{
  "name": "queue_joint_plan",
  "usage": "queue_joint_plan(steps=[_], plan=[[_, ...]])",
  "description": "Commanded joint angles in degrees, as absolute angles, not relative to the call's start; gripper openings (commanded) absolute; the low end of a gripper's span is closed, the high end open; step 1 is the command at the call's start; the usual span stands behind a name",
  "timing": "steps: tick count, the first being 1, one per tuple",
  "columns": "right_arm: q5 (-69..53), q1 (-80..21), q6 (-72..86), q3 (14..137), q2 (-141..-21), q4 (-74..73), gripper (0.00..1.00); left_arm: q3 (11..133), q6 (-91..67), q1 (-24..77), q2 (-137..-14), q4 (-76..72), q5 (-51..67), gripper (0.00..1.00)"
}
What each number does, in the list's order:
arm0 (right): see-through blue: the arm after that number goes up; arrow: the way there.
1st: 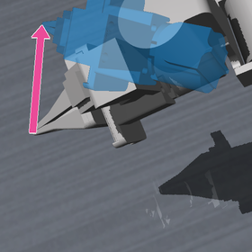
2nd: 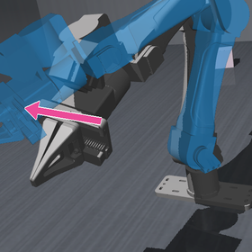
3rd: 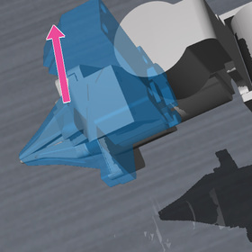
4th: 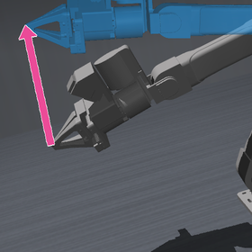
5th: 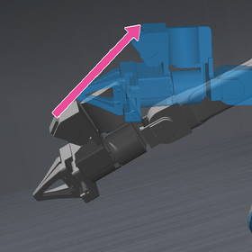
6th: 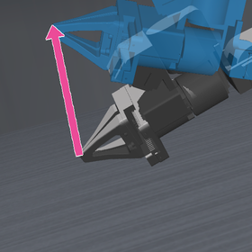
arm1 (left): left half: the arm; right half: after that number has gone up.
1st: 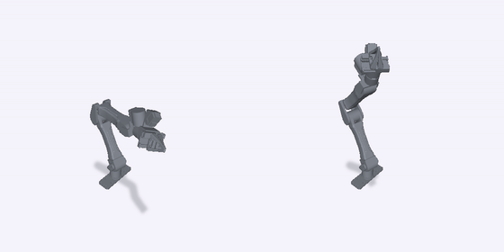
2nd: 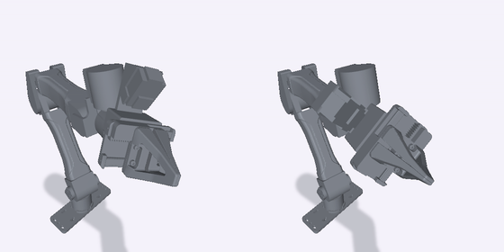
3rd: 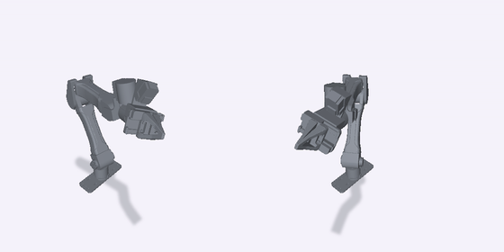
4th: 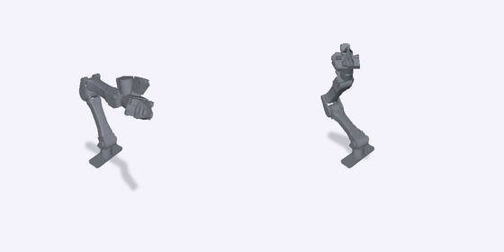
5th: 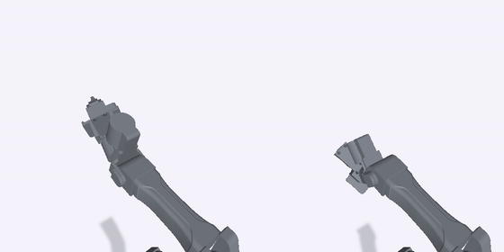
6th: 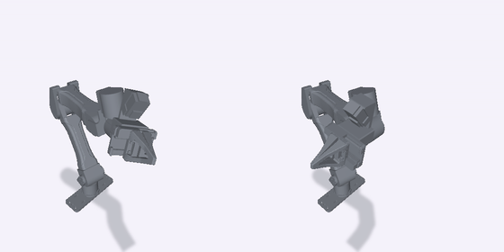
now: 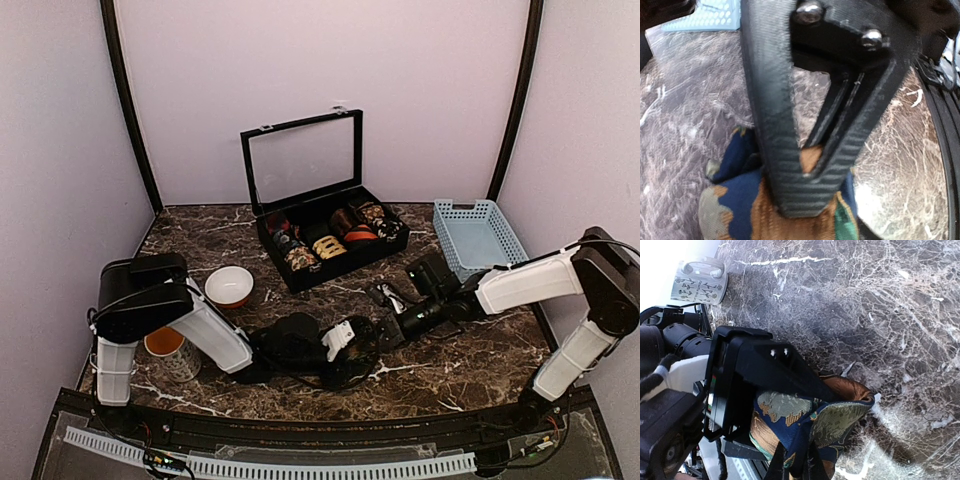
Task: Roll the ties
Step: Pick up the tie from the center of the board.
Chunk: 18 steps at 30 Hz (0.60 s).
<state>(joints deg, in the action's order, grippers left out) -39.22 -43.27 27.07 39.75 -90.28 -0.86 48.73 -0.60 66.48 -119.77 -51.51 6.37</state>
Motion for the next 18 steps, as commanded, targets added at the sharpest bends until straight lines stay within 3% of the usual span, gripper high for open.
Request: queue_joint_plan(steps=[1,3,6,8,11,13,18], plan=[[-37.4,-44.7,27.4,38.4,-91.8,-2.8,0.00,47.2,-0.4,66.2,-116.2,-42.8,3.9,0.64],[-36.8,-44.7,27.2,38.7,-89.8,-3.2,0.00,46.8,-0.1,66.1,-114.9,-42.3,2.5,0.76],[-36.1,-44.7,27.2,39.1,-88.9,-3.8,0.00,45.6,-0.1,66.3,-114.2,-43.7,1.4,0.79],[-36.1,-44.7,27.5,39.3,-88.4,-3.7,0.00,45.2,-0.2,66.3,-114.7,-45.0,2.0,0.75],[-35.5,-44.7,27.3,39.9,-88.0,-4.7,0.00,45.8,-0.3,66.3,-115.5,-45.4,2.2,0.60],[-35.1,-44.7,27.0,40.4,-87.7,-5.5,0.00,45.8,-0.4,66.4,-115.1,-46.1,1.8,0.59],[-32.9,-44.6,25.8,42.3,-86.8,-9.0,0.00,40.9,-2.9,66.4,-109.3,-50.7,-1.7,0.81]])
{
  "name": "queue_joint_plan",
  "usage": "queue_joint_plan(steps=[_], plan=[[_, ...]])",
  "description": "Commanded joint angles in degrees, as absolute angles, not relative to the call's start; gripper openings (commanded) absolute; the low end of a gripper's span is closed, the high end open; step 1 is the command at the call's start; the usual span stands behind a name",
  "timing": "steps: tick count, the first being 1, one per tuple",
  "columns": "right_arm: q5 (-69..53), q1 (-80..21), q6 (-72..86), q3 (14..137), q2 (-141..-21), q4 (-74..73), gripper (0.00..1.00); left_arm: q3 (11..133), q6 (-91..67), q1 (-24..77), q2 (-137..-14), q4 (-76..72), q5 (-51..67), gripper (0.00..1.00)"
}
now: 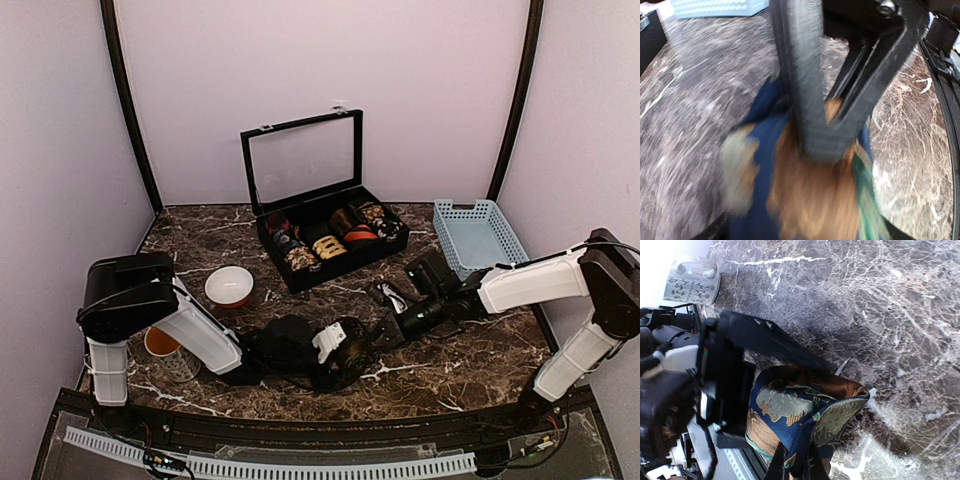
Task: Roll the ties
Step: Pick up the tie from the center of the board, then move the storage box to the center of the board.
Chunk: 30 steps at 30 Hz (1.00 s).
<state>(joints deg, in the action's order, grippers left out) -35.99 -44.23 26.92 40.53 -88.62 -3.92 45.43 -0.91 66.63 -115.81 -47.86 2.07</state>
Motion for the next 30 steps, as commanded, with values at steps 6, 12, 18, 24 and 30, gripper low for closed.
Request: queue_joint_plan(steps=[6,12,18,24,30], plan=[[-28.9,-44.1,22.0,47.7,-85.6,-15.9,0.00,34.0,-4.9,66.4,-101.5,-52.3,-5.1,0.99],[-23.2,-40.9,17.7,56.8,-85.9,-22.6,0.00,28.4,-7.0,66.4,-96.0,-52.4,-9.3,0.99],[-18.0,-37.2,15.6,69.4,-89.2,-23.6,0.00,25.0,-8.3,66.4,-93.3,-53.6,-11.3,0.99],[-13.3,-35.7,12.7,86.8,-99.6,-25.6,0.00,23.5,-7.9,66.4,-91.8,-54.6,-13.3,0.99],[-12.9,-34.4,14.0,93.2,-102.0,-26.1,0.00,31.5,-0.9,64.6,-92.5,-46.8,-15.9,0.99]])
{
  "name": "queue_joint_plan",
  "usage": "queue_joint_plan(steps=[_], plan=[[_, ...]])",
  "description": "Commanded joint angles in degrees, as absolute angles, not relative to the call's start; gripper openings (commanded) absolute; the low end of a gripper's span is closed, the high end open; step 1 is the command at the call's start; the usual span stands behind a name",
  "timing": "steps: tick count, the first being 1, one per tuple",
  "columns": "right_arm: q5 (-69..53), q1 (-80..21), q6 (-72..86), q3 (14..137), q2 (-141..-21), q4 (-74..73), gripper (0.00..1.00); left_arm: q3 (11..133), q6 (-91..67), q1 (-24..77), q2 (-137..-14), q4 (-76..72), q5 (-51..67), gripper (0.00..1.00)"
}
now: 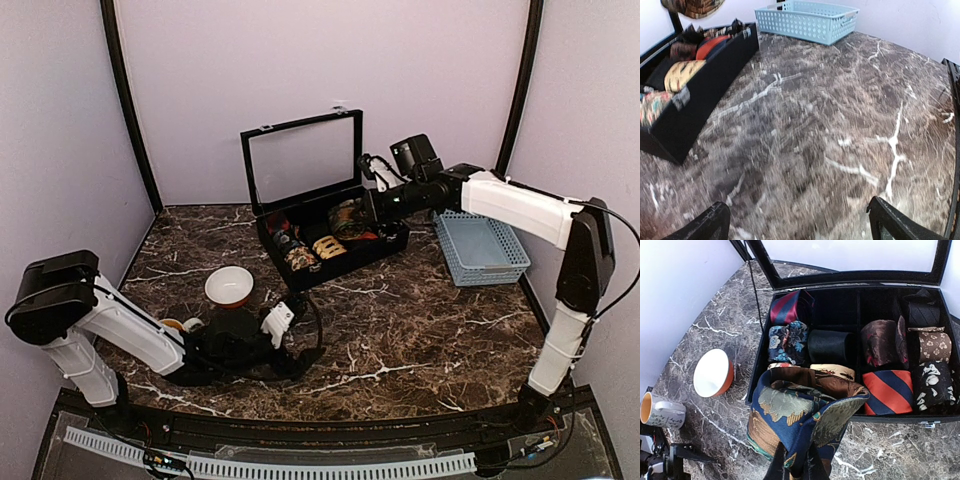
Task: Roll the ties
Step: Move the storage box to the center of the board.
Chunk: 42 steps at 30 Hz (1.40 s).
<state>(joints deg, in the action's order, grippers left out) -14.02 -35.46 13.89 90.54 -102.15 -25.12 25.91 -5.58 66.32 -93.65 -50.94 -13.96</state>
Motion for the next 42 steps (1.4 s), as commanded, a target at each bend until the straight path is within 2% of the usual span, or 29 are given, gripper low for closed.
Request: queue_joint_plan(steps=[1,8,13,23,32,37,42], plan=[[-13.3,-34.0,14.5,93.1,-101.6,-25.8,0.00,33.1,-0.6,63.5,-92.8,-45.4,-15.3,0.99],[-15.1,-31.9,16.7,90.6,-99.0,-22.5,0.00,40.6,-2.0,55.7,-91.9,-39.9,-10.4,0.98],[-14.0,-31.8,17.1,92.9,-101.9,-20.0,0.00,41.2,-7.2,51.9,-90.8,-38.6,-8.2,0.97],[-13.3,-32.5,16.9,112.0,-119.2,-18.7,0.00,31.5,-12.0,51.9,-84.9,-45.4,-6.7,0.98],[-9.0,-34.8,12.8,140.1,-140.8,-24.2,0.00,25.8,-12.2,51.8,-78.6,-45.4,-8.0,0.99],[-7.0,-35.1,11.4,140.1,-145.0,-18.1,0.00,23.6,-12.6,51.9,-76.7,-45.7,-8.4,0.99],[-7.1,-35.5,11.0,143.4,-150.5,-18.8,0.00,22.6,-12.5,51.9,-76.1,-46.0,-8.7,0.99]])
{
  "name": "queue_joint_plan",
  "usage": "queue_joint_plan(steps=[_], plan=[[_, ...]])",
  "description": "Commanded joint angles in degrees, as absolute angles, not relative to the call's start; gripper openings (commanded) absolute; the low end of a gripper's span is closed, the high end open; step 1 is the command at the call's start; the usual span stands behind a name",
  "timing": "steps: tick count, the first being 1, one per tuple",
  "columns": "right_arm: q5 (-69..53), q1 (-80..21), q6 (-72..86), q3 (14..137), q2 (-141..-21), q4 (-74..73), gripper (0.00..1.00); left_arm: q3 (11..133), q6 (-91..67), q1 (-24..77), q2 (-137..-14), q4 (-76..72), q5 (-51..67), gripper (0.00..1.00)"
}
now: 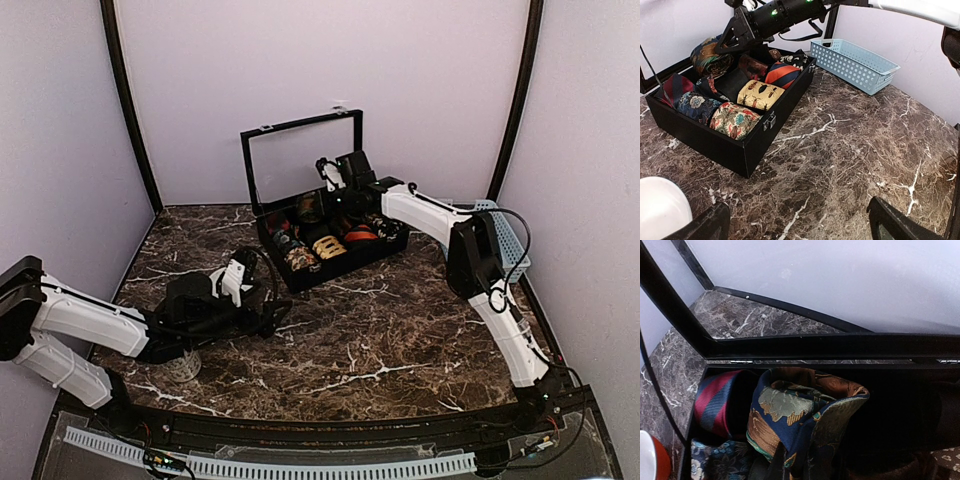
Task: Roll the ties
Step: Move the storage box to the center of the board.
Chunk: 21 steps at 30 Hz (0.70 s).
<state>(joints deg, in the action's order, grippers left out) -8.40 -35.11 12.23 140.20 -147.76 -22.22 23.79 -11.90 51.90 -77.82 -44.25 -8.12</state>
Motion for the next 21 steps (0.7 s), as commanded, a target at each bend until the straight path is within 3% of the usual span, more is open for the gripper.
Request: queue_joint_plan(steps=[1,21], plan=[[-6.9,-35.6,10.8,143.3,-151.1,-18.6,0.00,22.5,-12.4,51.9,-76.1,-46.1,-8.6,0.99],[-6.0,-36.9,9.1,143.4,-158.1,-18.6,0.00,22.2,-12.1,51.9,-76.6,-46.3,-9.2,0.99]])
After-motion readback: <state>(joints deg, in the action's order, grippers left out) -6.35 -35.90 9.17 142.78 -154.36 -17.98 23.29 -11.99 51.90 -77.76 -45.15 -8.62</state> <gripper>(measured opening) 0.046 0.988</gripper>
